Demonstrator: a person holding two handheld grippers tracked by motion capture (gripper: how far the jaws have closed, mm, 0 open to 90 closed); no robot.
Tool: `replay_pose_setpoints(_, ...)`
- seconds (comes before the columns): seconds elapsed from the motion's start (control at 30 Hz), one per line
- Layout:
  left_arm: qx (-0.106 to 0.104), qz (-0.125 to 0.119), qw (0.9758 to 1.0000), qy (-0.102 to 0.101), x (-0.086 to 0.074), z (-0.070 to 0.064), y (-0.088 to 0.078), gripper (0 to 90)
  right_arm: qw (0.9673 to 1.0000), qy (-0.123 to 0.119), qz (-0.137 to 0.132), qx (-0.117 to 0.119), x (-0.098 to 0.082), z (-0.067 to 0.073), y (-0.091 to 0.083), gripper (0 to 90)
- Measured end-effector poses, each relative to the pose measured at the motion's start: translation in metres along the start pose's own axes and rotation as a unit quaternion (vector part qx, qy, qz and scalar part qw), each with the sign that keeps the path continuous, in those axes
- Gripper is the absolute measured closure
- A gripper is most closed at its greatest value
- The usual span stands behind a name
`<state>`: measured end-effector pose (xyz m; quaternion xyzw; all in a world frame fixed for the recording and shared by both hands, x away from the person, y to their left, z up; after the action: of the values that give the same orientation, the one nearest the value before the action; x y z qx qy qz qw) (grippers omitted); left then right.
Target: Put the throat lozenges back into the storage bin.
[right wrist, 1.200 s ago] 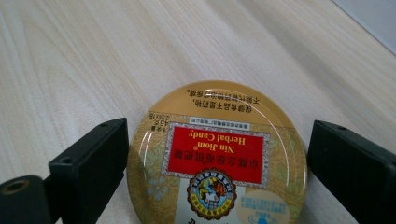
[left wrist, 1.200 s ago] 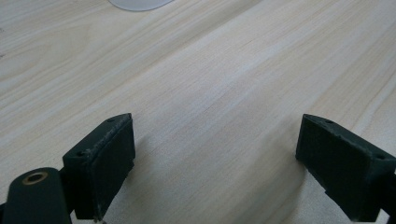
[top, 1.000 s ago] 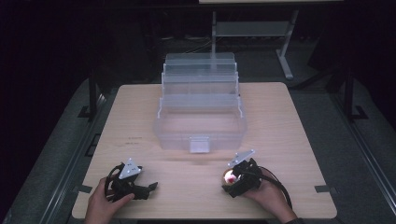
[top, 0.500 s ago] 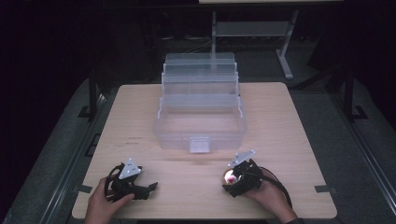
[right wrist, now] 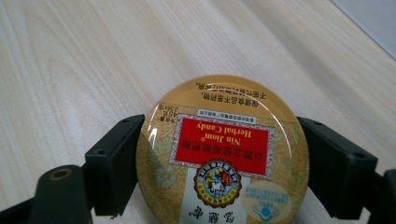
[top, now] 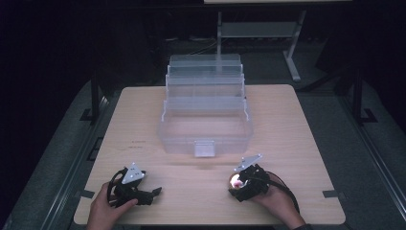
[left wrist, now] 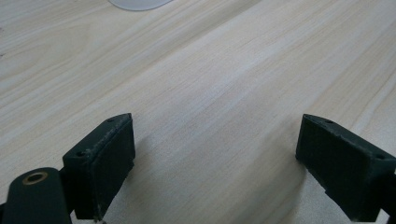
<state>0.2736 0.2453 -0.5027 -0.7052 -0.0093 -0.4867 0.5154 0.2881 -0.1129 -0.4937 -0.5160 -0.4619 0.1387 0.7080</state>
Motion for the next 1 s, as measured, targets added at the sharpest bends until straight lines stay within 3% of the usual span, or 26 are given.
replay_pose_setpoints(1.0,0.0,0.0,1.0,0.001,0.0,0.0,0.0,10.9,0.9999,0.006,-0.008,-0.006,-0.002,-0.006,-0.012,19.6)
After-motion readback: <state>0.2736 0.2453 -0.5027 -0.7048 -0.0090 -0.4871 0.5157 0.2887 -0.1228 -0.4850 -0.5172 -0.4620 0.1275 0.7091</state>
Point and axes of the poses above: each handheld gripper's, and its own axes: y roughly forward along the jaws, x roughly out of its top, z roughly to its left, the point moved 4 cm from there along y, roughly forward along the jaws, and after that the axes turned 2 degrees about z, right-handed, at the moved point
